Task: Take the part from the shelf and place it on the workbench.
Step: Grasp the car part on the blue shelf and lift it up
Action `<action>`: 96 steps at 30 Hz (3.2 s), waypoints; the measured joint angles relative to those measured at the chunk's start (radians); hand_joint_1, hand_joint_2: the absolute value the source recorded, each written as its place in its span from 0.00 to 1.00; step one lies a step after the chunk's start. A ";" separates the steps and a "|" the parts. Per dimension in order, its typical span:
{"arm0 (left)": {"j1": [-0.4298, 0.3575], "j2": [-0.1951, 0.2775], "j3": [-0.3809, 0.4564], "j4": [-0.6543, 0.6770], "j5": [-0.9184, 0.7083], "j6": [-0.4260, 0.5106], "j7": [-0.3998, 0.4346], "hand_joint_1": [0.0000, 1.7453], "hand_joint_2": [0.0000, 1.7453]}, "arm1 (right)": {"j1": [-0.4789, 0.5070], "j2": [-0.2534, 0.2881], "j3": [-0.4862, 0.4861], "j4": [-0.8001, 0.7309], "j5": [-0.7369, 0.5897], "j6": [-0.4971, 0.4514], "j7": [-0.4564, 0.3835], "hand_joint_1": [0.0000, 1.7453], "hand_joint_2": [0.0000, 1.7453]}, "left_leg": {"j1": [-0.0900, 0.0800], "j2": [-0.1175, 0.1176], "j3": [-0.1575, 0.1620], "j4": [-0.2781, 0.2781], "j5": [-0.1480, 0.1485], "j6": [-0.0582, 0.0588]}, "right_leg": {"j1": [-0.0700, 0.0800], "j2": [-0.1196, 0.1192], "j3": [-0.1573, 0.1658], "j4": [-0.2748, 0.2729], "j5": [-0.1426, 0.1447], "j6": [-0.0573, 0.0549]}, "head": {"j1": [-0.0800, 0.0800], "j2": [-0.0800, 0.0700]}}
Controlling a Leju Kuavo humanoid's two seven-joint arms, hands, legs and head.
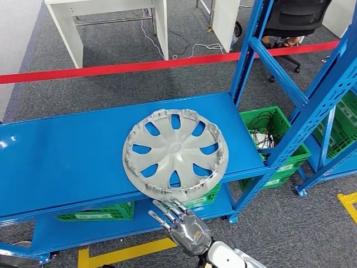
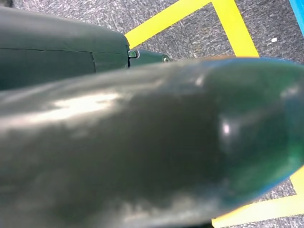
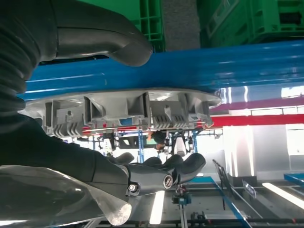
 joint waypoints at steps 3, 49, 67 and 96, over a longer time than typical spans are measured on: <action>0.000 0.000 -0.001 0.000 0.000 0.000 0.000 0.00 0.00 | -0.003 0.000 0.003 0.008 0.001 0.000 0.003 0.00 1.00 | 0.000 0.000 0.000 0.000 0.000 0.000 | 0.000 0.000 0.000 0.000 0.000 0.000 | 0.000 0.000; 0.001 0.000 -0.001 0.000 -0.008 -0.005 0.003 0.00 0.00 | -0.074 0.054 0.027 0.094 0.113 0.000 0.182 0.00 1.00 | 0.000 0.000 0.000 0.000 0.000 0.000 | 0.000 0.000 0.000 0.000 0.000 0.000 | 0.000 0.000; 0.002 0.001 -0.001 0.000 -0.013 -0.006 0.003 0.00 0.00 | -0.080 0.055 0.016 0.068 0.109 -0.001 0.190 0.00 1.00 | 0.000 0.000 0.000 0.000 0.000 0.000 | 0.000 0.000 0.000 0.000 0.000 0.000 | 0.000 0.000; 0.001 0.003 -0.001 -0.004 -0.018 -0.011 0.005 0.00 0.00 | -0.116 0.063 0.014 0.107 0.127 -0.001 0.204 0.00 1.00 | 0.000 0.000 0.000 0.000 0.000 0.000 | 0.000 0.000 0.000 0.000 0.000 0.000 | 0.000 0.000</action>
